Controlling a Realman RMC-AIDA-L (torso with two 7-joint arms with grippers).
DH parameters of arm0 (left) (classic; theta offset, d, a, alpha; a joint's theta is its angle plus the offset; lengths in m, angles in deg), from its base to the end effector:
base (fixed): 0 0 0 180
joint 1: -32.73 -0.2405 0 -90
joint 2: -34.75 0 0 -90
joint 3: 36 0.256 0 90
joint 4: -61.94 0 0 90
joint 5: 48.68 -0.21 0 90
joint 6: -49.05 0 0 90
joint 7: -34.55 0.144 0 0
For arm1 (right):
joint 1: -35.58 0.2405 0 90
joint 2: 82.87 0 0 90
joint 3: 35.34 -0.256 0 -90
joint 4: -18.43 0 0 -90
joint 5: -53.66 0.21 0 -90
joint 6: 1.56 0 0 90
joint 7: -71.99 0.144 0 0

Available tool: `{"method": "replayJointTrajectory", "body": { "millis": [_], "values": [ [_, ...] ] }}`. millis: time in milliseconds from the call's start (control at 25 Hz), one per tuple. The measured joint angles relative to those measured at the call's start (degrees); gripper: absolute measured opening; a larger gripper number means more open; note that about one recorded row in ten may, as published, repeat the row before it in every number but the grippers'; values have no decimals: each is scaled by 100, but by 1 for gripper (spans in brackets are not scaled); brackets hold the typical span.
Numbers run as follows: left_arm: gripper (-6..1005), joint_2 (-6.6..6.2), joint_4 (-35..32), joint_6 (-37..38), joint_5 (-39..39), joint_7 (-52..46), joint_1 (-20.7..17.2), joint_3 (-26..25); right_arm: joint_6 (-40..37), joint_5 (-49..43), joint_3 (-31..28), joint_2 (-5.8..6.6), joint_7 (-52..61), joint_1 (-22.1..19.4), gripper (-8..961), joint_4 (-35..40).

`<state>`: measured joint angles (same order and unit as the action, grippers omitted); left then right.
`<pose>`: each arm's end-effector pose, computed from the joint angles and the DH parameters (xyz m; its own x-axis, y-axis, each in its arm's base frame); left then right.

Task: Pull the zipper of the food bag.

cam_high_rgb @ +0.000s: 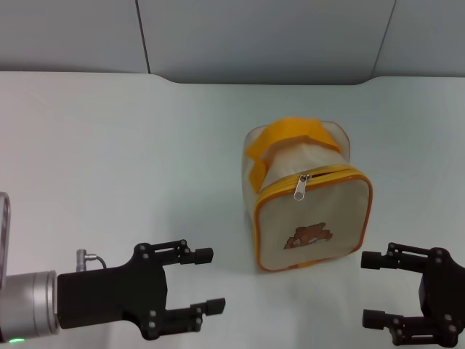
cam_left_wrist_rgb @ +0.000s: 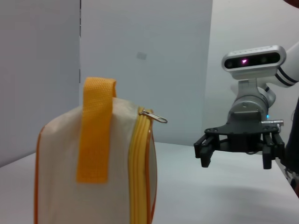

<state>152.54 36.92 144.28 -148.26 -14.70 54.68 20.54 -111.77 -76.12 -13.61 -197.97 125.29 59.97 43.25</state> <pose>-0.2800 0.2524 -0.0410 0.8144 0.0815 0.5746 0.1759 -0.9782 -0.1105 0.3040 0.2392 0.0106 0.7741 -0.1908 -0.6036 -0.2699 -0.9620 -0.0420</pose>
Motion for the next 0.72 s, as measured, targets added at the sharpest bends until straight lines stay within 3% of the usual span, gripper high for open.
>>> {"method": "replayJointTrajectory", "body": {
  "millis": [160, 720],
  "values": [
    [707, 35, 0, 8, -4, 53, -1, 2, 2, 16, -3, -7, -8, 15, 795, 5],
    [819, 84, 43, 12, 17, 493, -60, 7, 27, 23, -54, -48, -132, 8, 795, 67]
  ]
}}
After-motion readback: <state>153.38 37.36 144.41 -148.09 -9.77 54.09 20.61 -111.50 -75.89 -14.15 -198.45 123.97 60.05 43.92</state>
